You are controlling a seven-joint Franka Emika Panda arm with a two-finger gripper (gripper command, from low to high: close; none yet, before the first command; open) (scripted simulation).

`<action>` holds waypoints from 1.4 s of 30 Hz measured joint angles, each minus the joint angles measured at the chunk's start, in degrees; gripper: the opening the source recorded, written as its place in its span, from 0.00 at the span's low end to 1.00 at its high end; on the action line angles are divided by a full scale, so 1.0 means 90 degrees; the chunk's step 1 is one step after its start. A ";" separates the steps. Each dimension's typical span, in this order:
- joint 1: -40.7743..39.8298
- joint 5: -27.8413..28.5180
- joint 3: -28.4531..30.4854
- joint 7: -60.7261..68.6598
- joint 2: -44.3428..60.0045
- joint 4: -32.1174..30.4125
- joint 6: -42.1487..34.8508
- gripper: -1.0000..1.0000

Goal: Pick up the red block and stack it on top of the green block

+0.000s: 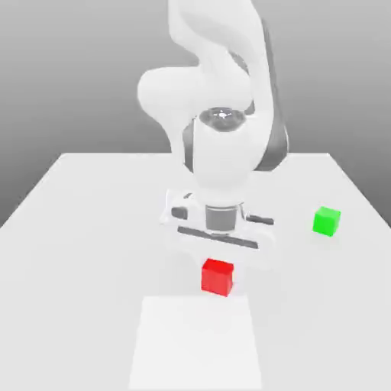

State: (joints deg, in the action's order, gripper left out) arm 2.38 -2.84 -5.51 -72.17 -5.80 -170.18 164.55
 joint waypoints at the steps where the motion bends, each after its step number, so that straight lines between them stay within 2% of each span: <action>1: 0.0001 0.0005 -0.0001 -0.0013 -0.0127 -0.0031 -0.0100 0.00; 11: 0.1504 -0.0288 -0.0535 0.1793 -0.0486 -0.0004 -0.0493 0.00; 38: 0.6481 -0.1154 -0.1906 0.7539 -0.1079 0.0240 -0.1287 0.00; 42: 0.6744 -0.1111 -0.2054 0.7848 -0.0670 0.0286 -0.0933 0.00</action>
State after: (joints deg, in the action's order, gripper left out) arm 63.08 -12.85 -24.00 -1.54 -11.84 -167.61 156.15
